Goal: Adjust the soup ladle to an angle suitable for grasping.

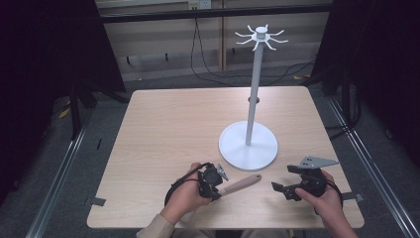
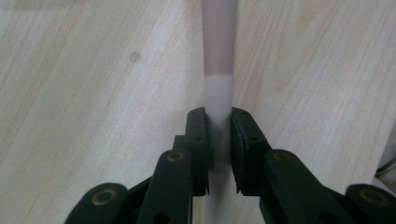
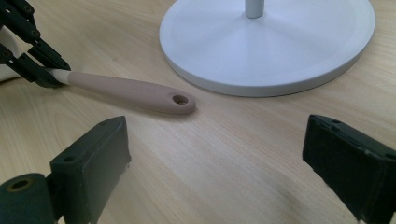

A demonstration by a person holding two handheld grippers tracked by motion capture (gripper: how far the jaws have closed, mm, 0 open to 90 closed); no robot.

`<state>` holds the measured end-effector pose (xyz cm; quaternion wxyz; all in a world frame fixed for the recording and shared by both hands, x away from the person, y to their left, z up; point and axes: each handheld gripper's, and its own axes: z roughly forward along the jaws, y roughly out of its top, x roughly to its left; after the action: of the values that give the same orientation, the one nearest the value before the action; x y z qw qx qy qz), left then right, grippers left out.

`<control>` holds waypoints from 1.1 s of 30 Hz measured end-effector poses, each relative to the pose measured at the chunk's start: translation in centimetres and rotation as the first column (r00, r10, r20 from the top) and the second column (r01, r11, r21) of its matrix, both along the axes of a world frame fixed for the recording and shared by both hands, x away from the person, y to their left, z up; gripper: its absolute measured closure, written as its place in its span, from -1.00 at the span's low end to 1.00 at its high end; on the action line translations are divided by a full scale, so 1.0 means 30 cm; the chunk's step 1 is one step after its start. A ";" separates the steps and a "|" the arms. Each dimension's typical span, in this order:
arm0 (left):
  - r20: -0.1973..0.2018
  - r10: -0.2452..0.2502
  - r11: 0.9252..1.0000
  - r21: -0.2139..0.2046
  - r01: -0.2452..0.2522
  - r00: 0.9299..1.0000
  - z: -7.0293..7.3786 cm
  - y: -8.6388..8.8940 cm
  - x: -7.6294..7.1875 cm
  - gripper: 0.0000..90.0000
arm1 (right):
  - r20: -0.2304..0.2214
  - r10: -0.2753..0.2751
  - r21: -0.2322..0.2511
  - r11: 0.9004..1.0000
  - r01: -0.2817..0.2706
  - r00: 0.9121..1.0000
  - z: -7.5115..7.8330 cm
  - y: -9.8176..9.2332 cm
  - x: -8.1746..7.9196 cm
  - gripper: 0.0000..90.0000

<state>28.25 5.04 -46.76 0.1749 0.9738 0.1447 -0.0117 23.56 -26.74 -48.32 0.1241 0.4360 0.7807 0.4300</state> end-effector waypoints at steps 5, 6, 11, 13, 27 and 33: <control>-0.012 0.010 0.999 -0.039 -0.010 1.000 -0.004 0.007 -0.003 0.75 | 0.002 -0.005 0.006 1.000 0.005 1.000 0.005 -0.001 -0.002 -0.84; -0.012 0.014 0.999 -0.033 -0.014 1.000 -0.001 0.008 -0.005 0.75 | 0.003 -0.003 0.006 1.000 0.003 1.000 0.005 -0.001 -0.002 -0.84; -0.005 0.030 0.997 -0.077 -0.030 1.000 0.023 0.022 -0.001 0.75 | 0.003 -0.005 0.007 1.000 0.005 1.000 0.004 -0.002 -0.001 -0.84; -0.007 0.033 0.995 -0.097 -0.033 0.999 0.033 0.031 0.003 0.76 | 0.004 -0.004 0.008 1.000 0.004 1.000 0.004 -0.003 -0.002 -0.84; -0.007 0.108 0.967 -0.232 -0.107 0.994 0.095 0.094 0.029 0.76 | 0.002 -0.004 0.005 1.000 0.004 1.000 0.004 -0.001 -0.002 -0.84; -0.003 0.148 0.947 -0.287 -0.143 0.989 0.115 0.121 0.038 0.76 | 0.001 -0.003 0.006 1.000 0.003 1.000 0.004 0.001 -0.002 -0.84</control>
<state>29.38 8.68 -43.33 0.3156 0.9250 0.2111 -0.0108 23.51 -26.71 -48.19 0.1241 0.4374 0.7786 0.4325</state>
